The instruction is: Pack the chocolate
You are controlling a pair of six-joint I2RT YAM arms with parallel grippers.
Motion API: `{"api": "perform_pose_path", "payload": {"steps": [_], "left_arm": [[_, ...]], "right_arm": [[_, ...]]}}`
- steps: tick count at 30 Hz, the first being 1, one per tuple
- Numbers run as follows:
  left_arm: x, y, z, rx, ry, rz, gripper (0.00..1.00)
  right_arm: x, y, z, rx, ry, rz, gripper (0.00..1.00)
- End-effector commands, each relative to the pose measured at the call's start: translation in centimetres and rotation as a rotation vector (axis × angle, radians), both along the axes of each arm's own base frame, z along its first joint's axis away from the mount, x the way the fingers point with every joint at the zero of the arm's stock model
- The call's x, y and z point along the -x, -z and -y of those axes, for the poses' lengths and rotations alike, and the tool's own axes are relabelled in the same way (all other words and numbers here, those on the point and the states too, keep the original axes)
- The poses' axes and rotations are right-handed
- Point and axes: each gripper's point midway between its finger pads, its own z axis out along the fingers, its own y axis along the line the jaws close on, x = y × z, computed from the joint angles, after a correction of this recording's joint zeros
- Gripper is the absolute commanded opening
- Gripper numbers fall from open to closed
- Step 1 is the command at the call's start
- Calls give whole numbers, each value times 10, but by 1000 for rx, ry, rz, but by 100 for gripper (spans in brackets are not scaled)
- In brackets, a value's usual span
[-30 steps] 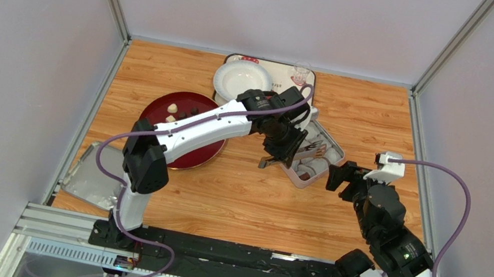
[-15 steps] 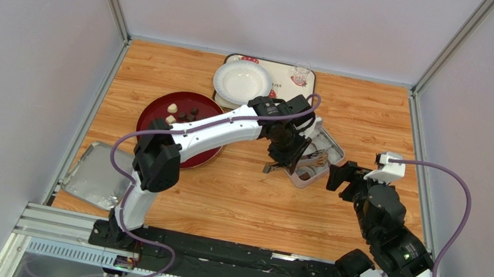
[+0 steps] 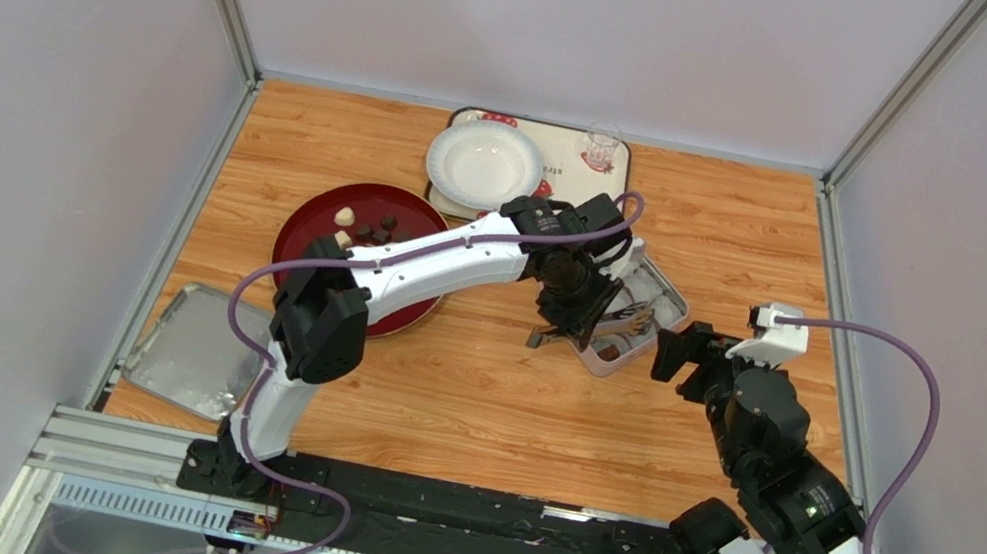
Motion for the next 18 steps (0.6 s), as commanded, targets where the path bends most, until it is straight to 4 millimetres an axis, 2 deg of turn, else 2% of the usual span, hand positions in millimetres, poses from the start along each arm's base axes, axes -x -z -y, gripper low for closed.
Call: {"api": "perform_pose_path", "payload": {"steps": [1,10,18], "left_arm": [[-2,-10,15,50,37,35,34],[-4,-5,14,36,32,40,39],[-5,-15,15,55,29,55,43]], "right_arm": [[-2,-7,0,-3,6,22,78],[-2,-9,0,-9,5,27,78],[-2,-8,-1,-9,0,26,78]]}}
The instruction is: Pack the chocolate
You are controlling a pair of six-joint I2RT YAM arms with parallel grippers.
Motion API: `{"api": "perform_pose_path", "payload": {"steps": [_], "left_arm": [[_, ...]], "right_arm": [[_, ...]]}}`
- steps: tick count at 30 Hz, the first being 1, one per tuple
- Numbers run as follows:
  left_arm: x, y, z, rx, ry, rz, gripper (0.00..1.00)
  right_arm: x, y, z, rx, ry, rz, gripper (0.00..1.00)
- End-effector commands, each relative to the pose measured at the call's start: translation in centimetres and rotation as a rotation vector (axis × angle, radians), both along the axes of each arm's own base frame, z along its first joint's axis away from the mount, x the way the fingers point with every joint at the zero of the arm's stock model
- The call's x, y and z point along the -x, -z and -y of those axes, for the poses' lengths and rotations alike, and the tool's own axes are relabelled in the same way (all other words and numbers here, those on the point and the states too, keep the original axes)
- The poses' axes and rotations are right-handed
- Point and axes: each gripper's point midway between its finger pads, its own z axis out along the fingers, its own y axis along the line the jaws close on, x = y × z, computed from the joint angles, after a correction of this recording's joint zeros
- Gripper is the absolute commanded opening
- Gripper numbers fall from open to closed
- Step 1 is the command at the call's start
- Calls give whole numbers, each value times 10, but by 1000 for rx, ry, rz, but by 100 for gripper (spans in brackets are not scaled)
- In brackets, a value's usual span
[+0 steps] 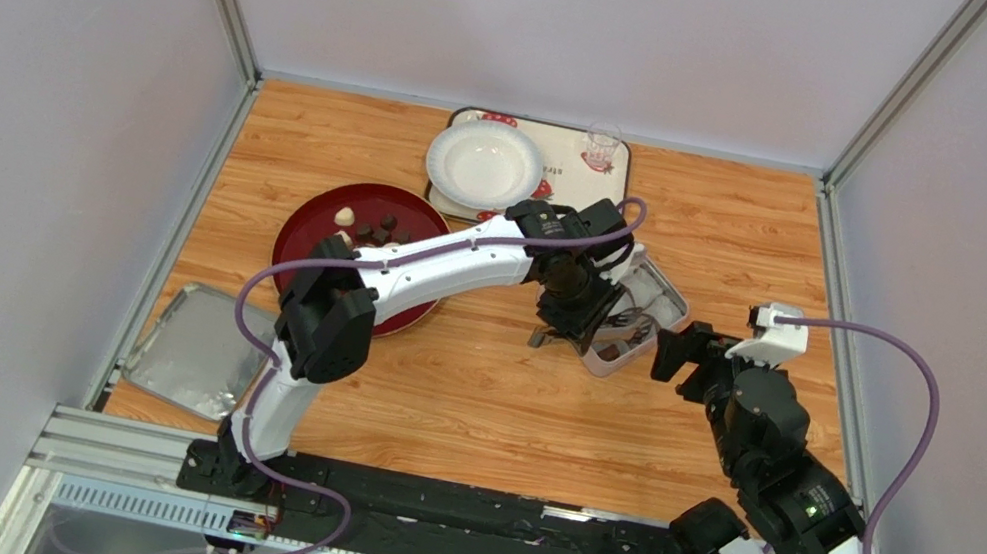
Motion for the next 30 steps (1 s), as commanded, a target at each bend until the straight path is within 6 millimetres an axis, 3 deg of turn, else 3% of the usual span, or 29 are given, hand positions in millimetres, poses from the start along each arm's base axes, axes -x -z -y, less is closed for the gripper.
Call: {"api": "perform_pose_path", "payload": {"steps": [1,14,24,30], "left_arm": [[-6,-26,13,72,21,64,43],[-12,-37,17,104,13,103,43],[-20,-30,17,88,10,137,43],[-19,-30,16,87,9,131,49]], "right_arm": [[-2,-8,-1,-11,1,27,78],[-1,-9,0,-11,-3,29,78],[-1,-8,-2,-7,-9,23,78],[0,-8,-1,-9,-8,23,78]]}}
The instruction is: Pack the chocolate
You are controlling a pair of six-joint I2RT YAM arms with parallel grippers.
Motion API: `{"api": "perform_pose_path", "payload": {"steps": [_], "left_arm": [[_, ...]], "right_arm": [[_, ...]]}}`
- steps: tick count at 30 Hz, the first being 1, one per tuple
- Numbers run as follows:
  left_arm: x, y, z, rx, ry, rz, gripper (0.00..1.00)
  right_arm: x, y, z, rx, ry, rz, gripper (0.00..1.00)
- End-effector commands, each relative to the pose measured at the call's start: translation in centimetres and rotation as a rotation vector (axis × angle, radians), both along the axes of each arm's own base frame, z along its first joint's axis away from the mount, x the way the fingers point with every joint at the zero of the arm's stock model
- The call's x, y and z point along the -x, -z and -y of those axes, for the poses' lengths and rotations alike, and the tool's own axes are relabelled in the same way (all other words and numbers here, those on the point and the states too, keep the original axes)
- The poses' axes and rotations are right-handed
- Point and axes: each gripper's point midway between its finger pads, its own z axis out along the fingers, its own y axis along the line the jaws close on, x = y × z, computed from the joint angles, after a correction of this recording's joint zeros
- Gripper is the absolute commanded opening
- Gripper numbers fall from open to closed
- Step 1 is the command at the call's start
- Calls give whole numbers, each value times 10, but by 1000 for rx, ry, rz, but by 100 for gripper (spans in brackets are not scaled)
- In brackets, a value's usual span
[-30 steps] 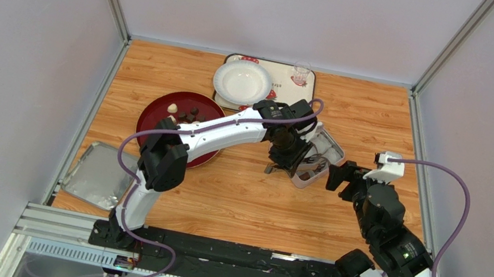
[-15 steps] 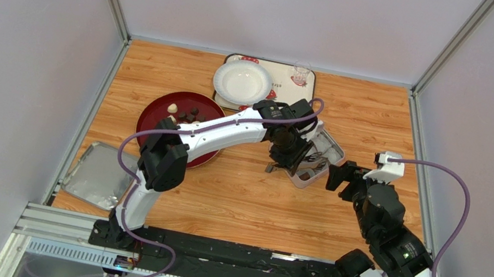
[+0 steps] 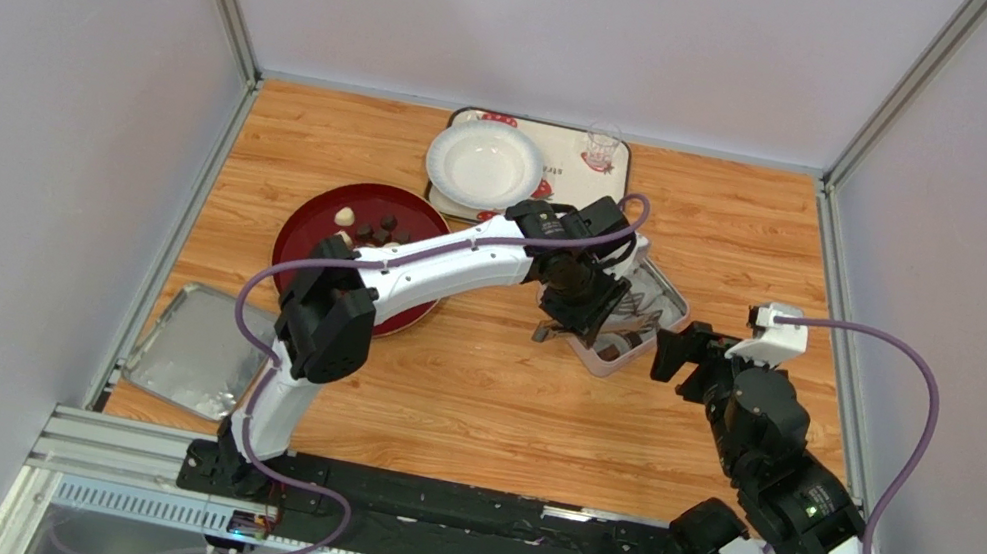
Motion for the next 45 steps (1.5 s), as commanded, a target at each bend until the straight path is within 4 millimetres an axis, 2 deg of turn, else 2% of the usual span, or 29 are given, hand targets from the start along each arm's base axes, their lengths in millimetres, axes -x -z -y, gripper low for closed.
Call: {"api": "perform_pose_path", "payload": {"steps": [1,5,8,9,11,15,17,18,19,23,28,31,32,33,35,38,39,40,45], "left_arm": [[-5,-26,11,67,18,61,49],[-4,-34,11,84,18,66,48],[-4,-48,10,105,10,85,46],[-4,-58,8,120,6,100,45],[-7,-67,4,125,-13,124,40],[-9,-97,-12,161,-55,176,39],[-12,-99,-23,155,-86,183,38],[-12,-110,-31,170,-100,199,38],[-12,-105,-39,150,-119,198,38],[-18,-107,-80,122,-219,205,38],[-14,-92,-139,49,-344,184,38],[-7,-81,-173,0,-415,169,38],[-3,-85,-183,3,-432,174,39],[3,-73,-195,-38,-449,156,39],[9,-64,-216,-71,-494,139,39],[16,-55,-244,-113,-562,122,39],[22,-44,-253,-148,-576,100,39],[22,-41,-262,-157,-605,93,39],[28,-26,-296,-213,-691,62,40]], "right_arm": [[-1,-8,-2,-8,-9,23,78],[-1,-8,-2,-10,-10,24,78],[0,-8,-1,-8,-9,23,78],[-1,-8,-2,-7,-9,25,78],[-1,-9,-1,-5,-8,25,78],[0,-9,0,-2,-3,25,78],[0,-10,1,-5,-1,30,78],[0,-10,1,-3,2,31,78],[0,-10,1,-4,-1,29,78],[-1,-10,1,1,1,26,78],[-2,-8,0,6,0,18,78],[-2,-8,-1,5,-3,16,78],[-2,-8,-1,5,-4,18,78],[-2,-7,-1,8,-5,14,78],[-2,-6,-1,9,-5,13,78],[-3,-5,-2,8,-6,11,78],[-4,-5,-3,6,-5,11,78],[-4,-5,-3,7,-7,10,78],[-4,-3,-5,10,-16,5,78]]}}
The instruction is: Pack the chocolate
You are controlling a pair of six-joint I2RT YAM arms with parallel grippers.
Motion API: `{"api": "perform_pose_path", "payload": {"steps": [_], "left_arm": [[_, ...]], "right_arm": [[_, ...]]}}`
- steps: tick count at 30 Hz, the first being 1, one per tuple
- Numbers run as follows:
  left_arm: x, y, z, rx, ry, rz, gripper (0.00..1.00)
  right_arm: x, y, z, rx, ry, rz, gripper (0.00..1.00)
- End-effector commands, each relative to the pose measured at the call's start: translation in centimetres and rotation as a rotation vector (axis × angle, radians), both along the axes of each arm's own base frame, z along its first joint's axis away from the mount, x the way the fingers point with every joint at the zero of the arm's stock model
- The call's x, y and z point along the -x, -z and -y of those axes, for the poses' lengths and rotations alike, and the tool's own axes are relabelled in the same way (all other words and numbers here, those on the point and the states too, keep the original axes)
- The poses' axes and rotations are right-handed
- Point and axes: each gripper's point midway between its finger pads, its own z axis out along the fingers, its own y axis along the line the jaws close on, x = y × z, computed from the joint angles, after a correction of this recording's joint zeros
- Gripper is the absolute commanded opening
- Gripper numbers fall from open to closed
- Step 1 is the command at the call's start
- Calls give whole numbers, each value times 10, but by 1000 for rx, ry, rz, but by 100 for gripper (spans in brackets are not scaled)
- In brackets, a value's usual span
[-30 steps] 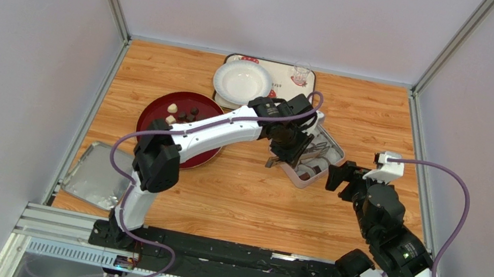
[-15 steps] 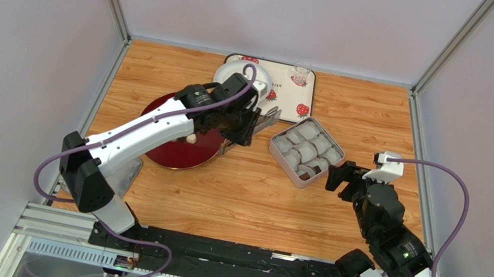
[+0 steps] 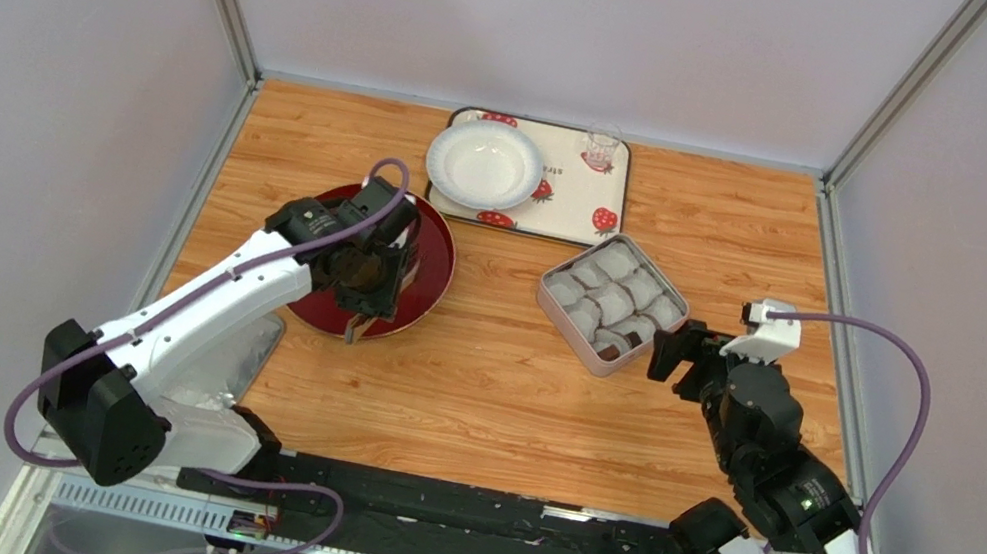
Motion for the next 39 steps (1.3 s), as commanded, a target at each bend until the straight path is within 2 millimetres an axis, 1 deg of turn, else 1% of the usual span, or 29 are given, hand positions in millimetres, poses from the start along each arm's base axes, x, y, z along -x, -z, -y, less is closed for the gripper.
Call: {"api": "perform_pose_path", "payload": {"steps": [1,3,6,12,19,27,31,35,39], "left_arm": [[2,3,-26,-25,-89,-1,41],[2,6,-34,-39,-108,-12,41],[3,11,-39,-55,-119,-30,43],[1,20,-43,-78,-123,-52,46],[-7,24,-44,-88,-126,-46,47],[-15,35,-45,-104,-126,-68,47],[-15,41,-45,-111,-126,-84,47],[-12,47,-46,-115,-124,-111,47],[-8,49,-41,-92,-120,-131,47]], "right_arm": [[-3,-9,-4,-7,-12,27,78],[-3,-9,-3,-7,-11,28,78],[-3,-9,-3,-11,-12,30,78],[-2,-8,-3,-9,-10,29,78],[-3,-9,-3,-10,-9,30,78],[-2,-9,-2,-5,-8,28,78],[-3,-7,-2,0,-8,22,78],[-3,-8,-2,-1,-7,25,78],[-3,-9,-3,-1,-9,26,77]]}}
